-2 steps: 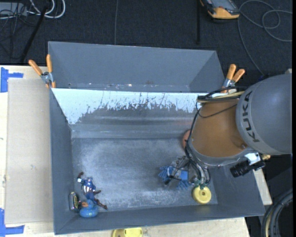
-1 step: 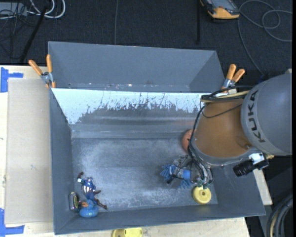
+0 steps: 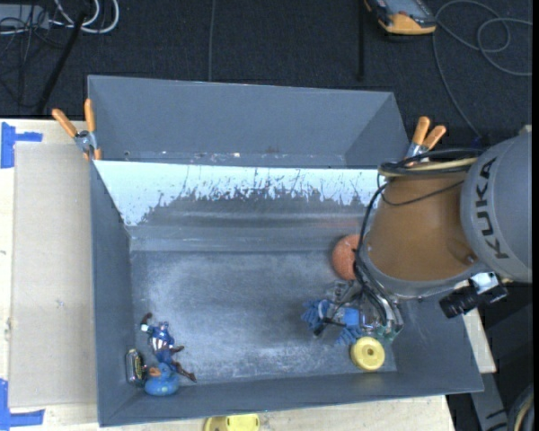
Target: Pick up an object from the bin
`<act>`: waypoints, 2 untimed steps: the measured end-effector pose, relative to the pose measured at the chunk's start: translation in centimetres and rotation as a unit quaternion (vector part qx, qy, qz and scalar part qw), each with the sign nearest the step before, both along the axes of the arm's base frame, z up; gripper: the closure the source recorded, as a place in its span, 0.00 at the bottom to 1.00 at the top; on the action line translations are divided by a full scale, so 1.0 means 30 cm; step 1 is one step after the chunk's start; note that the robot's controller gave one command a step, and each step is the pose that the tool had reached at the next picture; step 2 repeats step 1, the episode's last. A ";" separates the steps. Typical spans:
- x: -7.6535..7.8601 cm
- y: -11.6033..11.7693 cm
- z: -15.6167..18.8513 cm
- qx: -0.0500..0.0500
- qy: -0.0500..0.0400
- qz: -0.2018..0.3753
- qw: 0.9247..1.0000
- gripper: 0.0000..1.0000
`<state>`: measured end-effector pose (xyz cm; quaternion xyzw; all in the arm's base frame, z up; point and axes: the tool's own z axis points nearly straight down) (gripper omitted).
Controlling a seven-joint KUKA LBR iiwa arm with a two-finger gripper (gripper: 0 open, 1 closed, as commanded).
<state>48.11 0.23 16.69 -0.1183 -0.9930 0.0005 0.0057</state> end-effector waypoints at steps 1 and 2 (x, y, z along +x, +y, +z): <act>0.119 0.012 0.210 0.000 -0.004 0.004 1.000 1.00; 0.119 0.012 0.210 0.000 -0.004 0.004 1.000 1.00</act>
Offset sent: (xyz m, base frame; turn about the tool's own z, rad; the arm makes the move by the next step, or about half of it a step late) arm 0.0145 -0.0331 0.1167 -0.0386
